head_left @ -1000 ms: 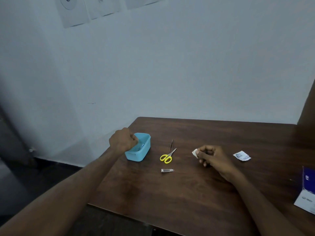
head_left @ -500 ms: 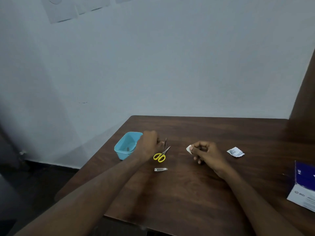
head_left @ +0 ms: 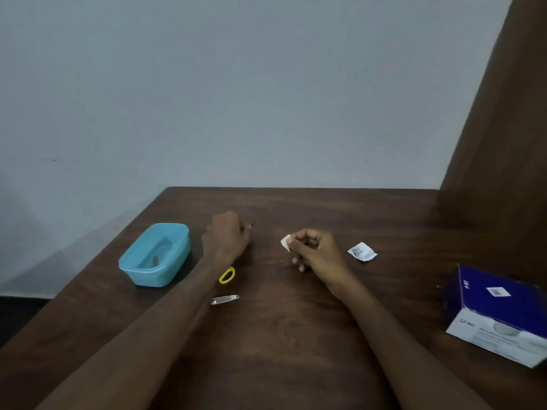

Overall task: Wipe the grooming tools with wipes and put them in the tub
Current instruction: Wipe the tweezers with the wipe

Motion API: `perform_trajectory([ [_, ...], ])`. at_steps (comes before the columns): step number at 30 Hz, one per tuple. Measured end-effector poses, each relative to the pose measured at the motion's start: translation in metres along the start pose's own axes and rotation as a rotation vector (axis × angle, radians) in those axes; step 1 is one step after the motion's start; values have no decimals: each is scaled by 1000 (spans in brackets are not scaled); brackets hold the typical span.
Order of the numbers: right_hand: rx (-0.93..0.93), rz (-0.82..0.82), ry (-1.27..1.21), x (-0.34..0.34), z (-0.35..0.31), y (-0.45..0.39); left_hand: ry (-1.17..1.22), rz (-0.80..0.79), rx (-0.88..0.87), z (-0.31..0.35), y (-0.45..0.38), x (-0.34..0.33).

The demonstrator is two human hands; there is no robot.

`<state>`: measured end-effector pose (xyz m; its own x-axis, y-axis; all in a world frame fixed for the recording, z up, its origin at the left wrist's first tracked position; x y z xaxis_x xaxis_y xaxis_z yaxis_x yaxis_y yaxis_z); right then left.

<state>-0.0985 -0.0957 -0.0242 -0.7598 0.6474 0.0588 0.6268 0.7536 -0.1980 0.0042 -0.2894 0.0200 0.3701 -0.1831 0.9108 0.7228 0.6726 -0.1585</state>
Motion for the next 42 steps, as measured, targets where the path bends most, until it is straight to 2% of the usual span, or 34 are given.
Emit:
perform_trajectory([
  [4, 10, 117, -8, 7, 1, -2, 471, 122, -228, 38, 10, -8],
  [9, 55, 340, 12, 23, 5, -8, 830, 48, -363, 57, 30, -34],
  [12, 94, 436, 7, 30, 6, -7, 779, 43, -414, 58, 32, -50],
  [16, 139, 487, 11, 32, 5, -4, 804, -27, -367, 56, 29, -61],
  [21, 165, 453, 50, 28, 0, -5, 963, -76, -330, 53, 22, -62],
  [27, 168, 433, 139, 27, -2, 0, 939, -49, -315, 48, 21, -60],
  [31, 115, 353, 160, 27, -4, 5, 962, -73, -297, 50, 24, -61],
  [37, 176, 290, 439, 26, -5, 7, 980, -106, -298, 51, 25, -61],
  [42, 216, 304, 507, 24, -11, 6, 987, -173, -308, 50, 24, -63],
])
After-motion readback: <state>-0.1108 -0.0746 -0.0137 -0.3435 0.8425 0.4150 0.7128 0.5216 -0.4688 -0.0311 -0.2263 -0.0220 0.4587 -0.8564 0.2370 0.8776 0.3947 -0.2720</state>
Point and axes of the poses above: each hand's wrist, its own y-axis away from the middle knuckle, its own x-axis out of the back of the hand, z = x × y, the point moved 1 cm from there along -y, towards the middle knuckle, and after that the axes turned 10 degrees about -z, right-handed, at the moved point
